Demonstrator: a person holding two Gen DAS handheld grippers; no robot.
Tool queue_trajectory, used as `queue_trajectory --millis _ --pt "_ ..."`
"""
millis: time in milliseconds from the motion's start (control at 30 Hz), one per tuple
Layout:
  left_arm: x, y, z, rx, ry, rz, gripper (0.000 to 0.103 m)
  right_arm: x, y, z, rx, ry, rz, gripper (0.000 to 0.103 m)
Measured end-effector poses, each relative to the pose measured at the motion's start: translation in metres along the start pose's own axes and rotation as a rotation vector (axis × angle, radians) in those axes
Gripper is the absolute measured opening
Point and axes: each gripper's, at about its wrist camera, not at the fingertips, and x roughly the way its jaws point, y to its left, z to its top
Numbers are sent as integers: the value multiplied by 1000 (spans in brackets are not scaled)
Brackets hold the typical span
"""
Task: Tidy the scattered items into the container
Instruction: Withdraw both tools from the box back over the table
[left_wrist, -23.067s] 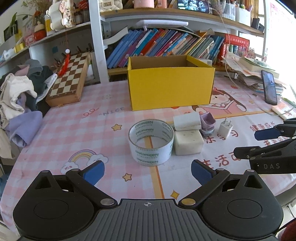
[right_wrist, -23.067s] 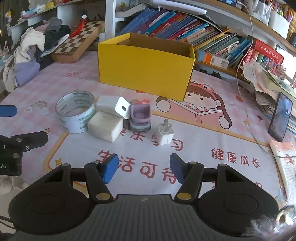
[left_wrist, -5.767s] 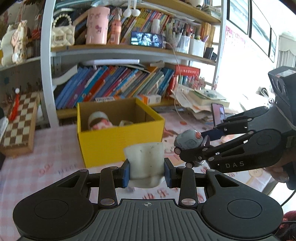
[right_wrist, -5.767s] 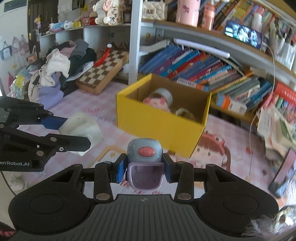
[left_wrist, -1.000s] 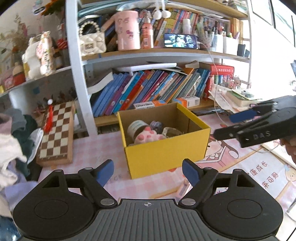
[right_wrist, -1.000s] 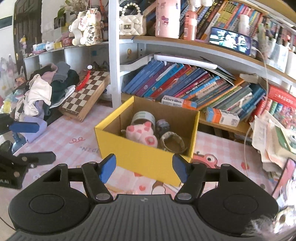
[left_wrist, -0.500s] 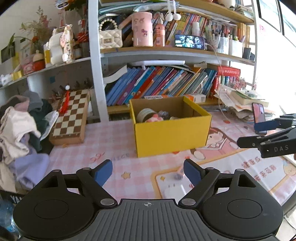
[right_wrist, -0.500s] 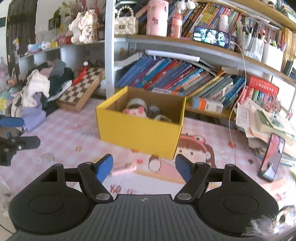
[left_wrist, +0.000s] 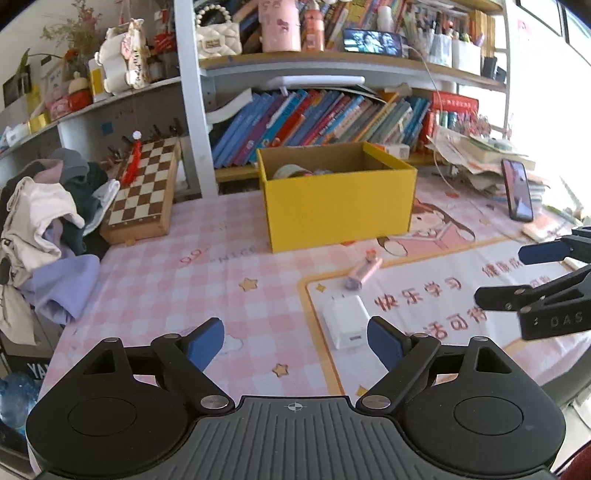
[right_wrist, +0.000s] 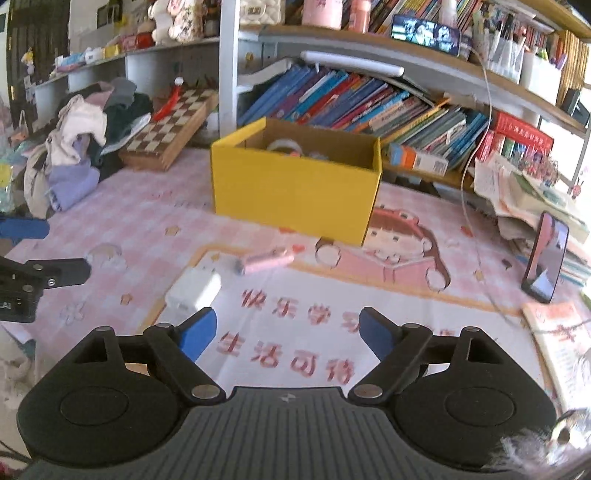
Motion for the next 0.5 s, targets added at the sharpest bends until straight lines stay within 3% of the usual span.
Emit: queue_trajectory --millis 267,500 --pt "6 -26 -23 81 77 -70 91 6 18 -24 5 91 17 84" --pt "11 -31 -25 96 95 -91 91 10 22 -26 -14 105 5 86"
